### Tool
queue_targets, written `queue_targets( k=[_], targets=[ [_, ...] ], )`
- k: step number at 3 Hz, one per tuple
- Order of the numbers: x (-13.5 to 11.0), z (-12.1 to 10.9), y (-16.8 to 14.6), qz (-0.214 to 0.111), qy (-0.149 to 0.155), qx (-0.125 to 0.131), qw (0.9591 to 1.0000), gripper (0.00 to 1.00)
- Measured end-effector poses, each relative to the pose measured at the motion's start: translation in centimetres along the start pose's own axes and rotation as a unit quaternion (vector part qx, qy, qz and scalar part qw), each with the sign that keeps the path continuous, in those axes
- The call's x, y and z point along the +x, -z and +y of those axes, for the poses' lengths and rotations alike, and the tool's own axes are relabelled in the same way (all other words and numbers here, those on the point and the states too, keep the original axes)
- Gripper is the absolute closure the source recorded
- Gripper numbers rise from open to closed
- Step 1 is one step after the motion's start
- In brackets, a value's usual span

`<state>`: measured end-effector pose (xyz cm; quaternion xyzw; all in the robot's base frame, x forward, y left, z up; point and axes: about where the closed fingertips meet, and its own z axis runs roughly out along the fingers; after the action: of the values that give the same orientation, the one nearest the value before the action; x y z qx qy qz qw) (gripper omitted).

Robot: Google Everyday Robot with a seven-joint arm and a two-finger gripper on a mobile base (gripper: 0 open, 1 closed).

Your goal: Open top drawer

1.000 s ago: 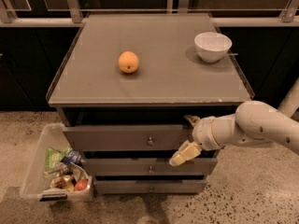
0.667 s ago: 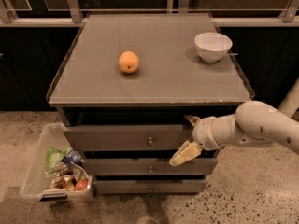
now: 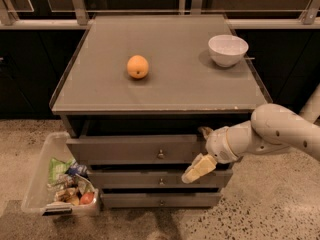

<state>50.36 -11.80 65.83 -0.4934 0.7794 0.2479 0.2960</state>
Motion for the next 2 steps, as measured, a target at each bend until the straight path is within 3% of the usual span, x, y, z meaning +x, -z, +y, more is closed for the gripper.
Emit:
queue_targets(
  k=[2],
  targets=[
    [-0.26, 0.77, 0.76, -0.001, -0.012, -0.005, 0.9999, 0.00]
  ],
)
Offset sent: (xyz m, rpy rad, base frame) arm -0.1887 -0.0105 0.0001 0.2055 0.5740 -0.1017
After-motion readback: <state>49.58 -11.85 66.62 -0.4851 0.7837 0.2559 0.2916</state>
